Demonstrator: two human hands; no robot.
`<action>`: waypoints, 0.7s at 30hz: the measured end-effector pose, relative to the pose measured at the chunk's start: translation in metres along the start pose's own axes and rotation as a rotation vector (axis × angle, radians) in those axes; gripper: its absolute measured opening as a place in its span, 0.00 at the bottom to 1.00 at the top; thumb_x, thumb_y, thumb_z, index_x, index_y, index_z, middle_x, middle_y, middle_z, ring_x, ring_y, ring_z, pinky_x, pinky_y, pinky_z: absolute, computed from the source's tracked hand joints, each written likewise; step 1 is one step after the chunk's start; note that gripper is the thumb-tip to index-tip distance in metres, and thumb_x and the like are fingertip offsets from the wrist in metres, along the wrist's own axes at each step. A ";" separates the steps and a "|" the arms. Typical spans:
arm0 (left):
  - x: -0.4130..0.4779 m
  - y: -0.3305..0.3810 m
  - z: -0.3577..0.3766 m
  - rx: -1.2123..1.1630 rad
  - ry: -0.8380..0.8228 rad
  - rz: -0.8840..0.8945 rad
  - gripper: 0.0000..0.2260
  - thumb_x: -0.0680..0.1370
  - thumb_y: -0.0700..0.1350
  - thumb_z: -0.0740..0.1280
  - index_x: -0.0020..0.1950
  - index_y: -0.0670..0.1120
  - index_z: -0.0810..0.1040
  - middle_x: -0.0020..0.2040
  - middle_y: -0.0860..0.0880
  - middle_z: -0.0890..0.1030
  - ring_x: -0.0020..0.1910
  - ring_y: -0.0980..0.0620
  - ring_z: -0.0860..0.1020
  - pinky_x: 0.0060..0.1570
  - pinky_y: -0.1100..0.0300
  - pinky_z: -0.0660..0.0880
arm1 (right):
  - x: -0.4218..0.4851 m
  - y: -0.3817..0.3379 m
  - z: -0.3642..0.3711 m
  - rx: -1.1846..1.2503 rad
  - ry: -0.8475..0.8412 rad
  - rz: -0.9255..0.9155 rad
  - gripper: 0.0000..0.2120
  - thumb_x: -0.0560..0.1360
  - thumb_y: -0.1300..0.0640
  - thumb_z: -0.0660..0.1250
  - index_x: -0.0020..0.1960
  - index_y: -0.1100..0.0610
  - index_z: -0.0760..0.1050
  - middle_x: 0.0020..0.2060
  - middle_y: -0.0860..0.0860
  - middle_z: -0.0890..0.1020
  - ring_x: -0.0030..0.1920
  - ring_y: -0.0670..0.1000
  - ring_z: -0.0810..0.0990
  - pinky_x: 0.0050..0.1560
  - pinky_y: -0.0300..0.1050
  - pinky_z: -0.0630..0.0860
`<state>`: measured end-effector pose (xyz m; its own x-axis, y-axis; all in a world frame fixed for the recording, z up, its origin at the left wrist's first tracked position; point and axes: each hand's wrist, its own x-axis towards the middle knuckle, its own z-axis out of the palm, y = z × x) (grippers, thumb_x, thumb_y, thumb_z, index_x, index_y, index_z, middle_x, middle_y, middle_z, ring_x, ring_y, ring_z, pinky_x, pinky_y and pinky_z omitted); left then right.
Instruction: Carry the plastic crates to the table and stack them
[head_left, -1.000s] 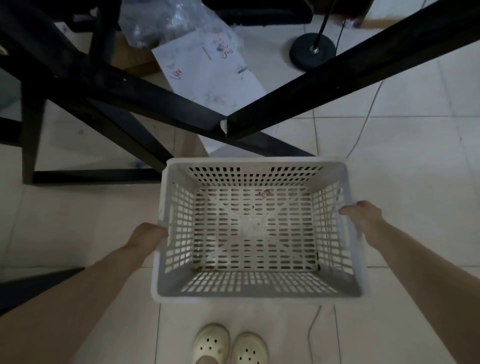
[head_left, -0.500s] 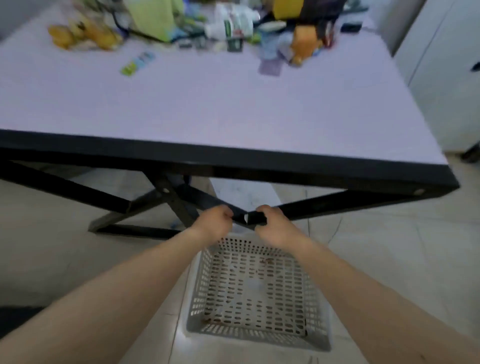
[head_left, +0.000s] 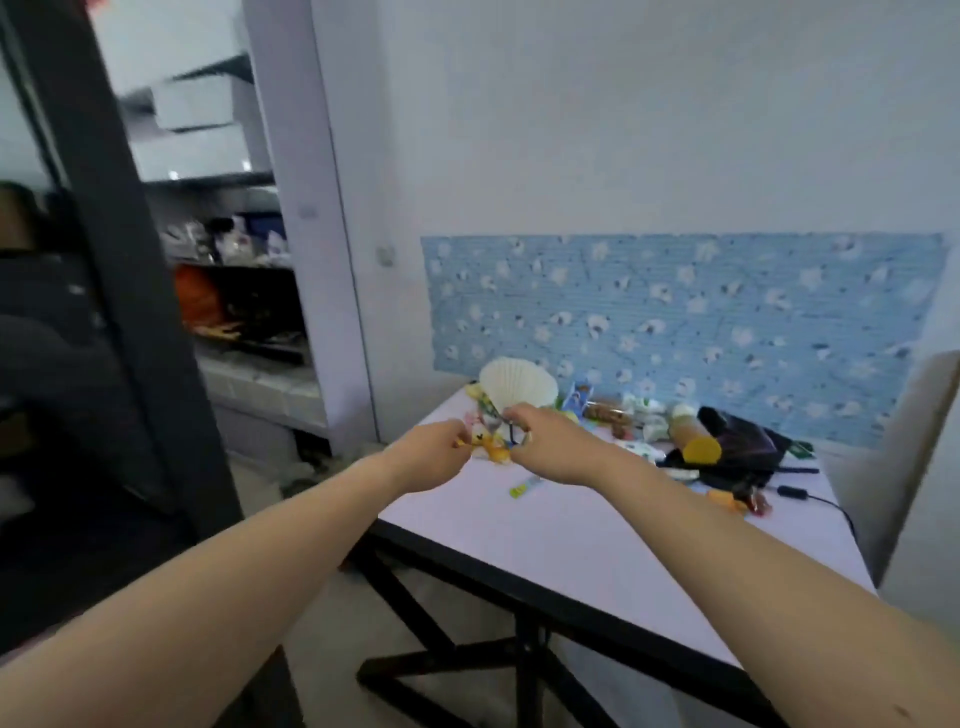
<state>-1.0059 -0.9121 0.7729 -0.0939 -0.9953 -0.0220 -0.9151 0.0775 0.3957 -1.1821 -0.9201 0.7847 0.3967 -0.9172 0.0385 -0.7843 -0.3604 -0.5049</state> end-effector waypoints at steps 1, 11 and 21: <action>-0.018 -0.005 -0.036 0.014 0.058 -0.011 0.16 0.80 0.46 0.57 0.67 0.47 0.72 0.65 0.46 0.77 0.63 0.45 0.75 0.60 0.57 0.71 | 0.000 -0.035 -0.019 -0.016 0.036 -0.051 0.26 0.76 0.57 0.63 0.73 0.55 0.64 0.70 0.58 0.70 0.66 0.57 0.72 0.62 0.45 0.70; -0.282 -0.130 -0.234 0.067 0.378 -0.250 0.15 0.80 0.47 0.58 0.66 0.50 0.74 0.62 0.49 0.78 0.59 0.49 0.76 0.55 0.58 0.72 | -0.067 -0.330 0.013 0.003 -0.024 -0.464 0.23 0.79 0.55 0.60 0.73 0.52 0.64 0.68 0.55 0.71 0.66 0.55 0.73 0.60 0.45 0.70; -0.576 -0.304 -0.278 0.037 0.501 -0.649 0.16 0.79 0.43 0.59 0.65 0.46 0.75 0.63 0.45 0.78 0.62 0.48 0.75 0.62 0.55 0.70 | -0.155 -0.578 0.189 0.004 -0.273 -0.776 0.24 0.77 0.53 0.62 0.72 0.47 0.64 0.69 0.54 0.69 0.67 0.56 0.72 0.62 0.48 0.71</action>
<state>-0.5649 -0.3781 0.9203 0.6372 -0.7494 0.1801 -0.7401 -0.5298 0.4142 -0.6999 -0.5375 0.9072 0.9277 -0.3338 0.1672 -0.2378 -0.8737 -0.4245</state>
